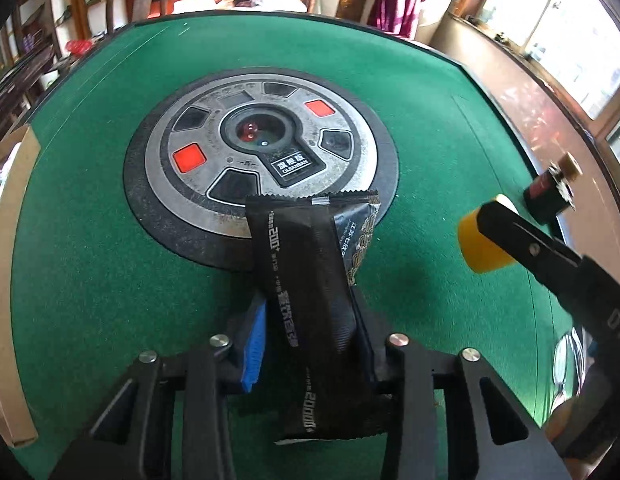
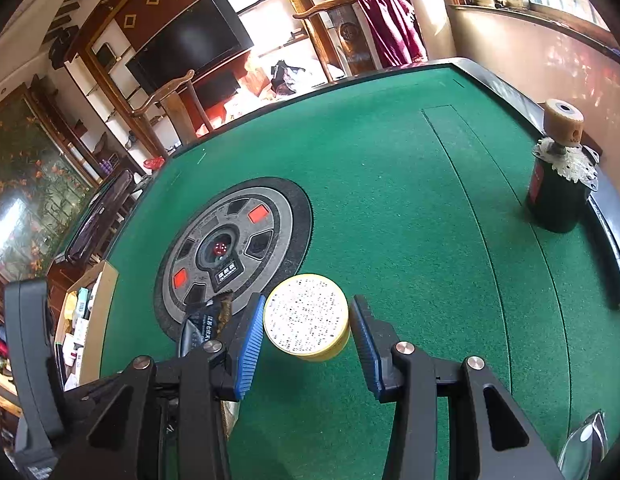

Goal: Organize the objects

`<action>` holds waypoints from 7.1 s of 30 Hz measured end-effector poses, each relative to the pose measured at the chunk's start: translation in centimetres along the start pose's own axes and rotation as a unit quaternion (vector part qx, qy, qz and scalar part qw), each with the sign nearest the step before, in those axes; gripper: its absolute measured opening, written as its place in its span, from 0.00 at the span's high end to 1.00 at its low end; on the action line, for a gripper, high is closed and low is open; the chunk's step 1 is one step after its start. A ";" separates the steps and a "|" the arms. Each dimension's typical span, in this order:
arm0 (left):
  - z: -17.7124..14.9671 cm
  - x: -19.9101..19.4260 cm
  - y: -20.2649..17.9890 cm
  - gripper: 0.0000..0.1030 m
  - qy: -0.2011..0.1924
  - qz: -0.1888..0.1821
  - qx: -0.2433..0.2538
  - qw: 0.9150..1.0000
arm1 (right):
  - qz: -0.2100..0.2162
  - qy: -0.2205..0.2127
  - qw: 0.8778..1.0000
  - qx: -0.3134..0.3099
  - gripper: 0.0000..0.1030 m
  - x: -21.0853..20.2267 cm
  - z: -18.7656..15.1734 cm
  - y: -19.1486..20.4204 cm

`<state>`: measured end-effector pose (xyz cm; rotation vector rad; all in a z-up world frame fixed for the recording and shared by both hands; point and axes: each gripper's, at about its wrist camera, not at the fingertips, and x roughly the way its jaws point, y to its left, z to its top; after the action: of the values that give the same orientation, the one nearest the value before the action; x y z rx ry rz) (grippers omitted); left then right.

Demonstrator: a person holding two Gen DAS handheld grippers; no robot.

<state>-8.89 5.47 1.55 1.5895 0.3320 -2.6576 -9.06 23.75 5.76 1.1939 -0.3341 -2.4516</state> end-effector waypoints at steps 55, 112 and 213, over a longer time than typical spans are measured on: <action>-7.6 -7.4 4.7 0.67 -0.149 0.057 0.084 0.984 | -0.045 0.029 0.989 -0.137 0.58 1.9 -5.2 8.0; -13.4 -18.7 30.8 0.67 -0.237 0.102 -0.146 0.955 | 0.091 0.066 0.954 -0.277 0.58 3.6 -11.6 33.2; -16.4 -19.6 28.5 0.00 -0.241 0.236 -0.139 0.931 | 0.167 -0.111 0.948 -0.247 0.00 -1.3 -14.8 28.3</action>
<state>18.45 -20.85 6.40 0.7737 0.2497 -2.3746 10.21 -1.60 8.28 0.5974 0.0265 -2.1858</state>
